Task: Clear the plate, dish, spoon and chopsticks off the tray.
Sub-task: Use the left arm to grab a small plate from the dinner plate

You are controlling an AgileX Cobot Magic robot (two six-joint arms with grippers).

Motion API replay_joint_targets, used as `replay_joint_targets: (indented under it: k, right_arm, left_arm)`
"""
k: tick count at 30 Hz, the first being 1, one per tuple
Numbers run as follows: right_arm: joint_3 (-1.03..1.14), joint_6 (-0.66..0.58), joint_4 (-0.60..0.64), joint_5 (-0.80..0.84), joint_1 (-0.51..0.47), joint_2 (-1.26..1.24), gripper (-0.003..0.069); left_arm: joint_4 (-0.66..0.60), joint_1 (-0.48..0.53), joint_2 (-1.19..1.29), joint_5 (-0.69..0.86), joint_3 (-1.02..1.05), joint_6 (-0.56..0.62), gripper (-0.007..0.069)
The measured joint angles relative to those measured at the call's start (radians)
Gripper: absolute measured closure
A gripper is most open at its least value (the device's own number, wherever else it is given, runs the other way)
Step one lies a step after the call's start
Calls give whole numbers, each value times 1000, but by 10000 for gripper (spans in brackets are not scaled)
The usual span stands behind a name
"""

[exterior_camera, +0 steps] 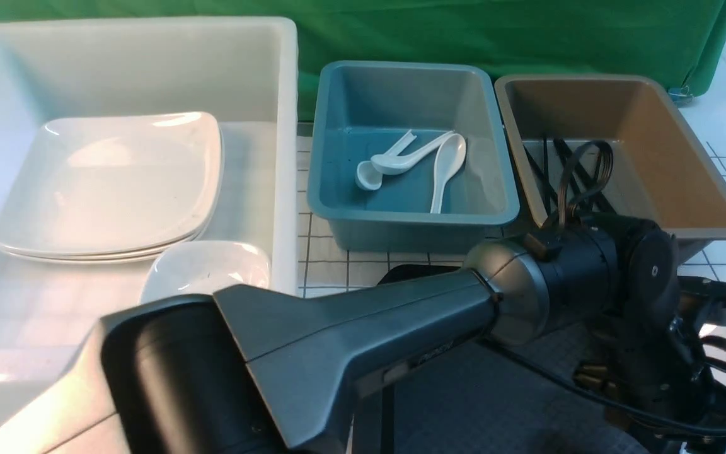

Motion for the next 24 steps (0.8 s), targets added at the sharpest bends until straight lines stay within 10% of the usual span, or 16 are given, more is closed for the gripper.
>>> replay_joint_targets:
  k: [17, 24]
  right_arm:
    - [0, 2, 0, -7, 0, -2, 649]
    - [0, 2, 0, -7, 0, -2, 643]
  left_arm:
    - [-115, 0, 77, -110, -6, -26, 261]
    - [-135, 0, 89, -109, -8, -39, 426]
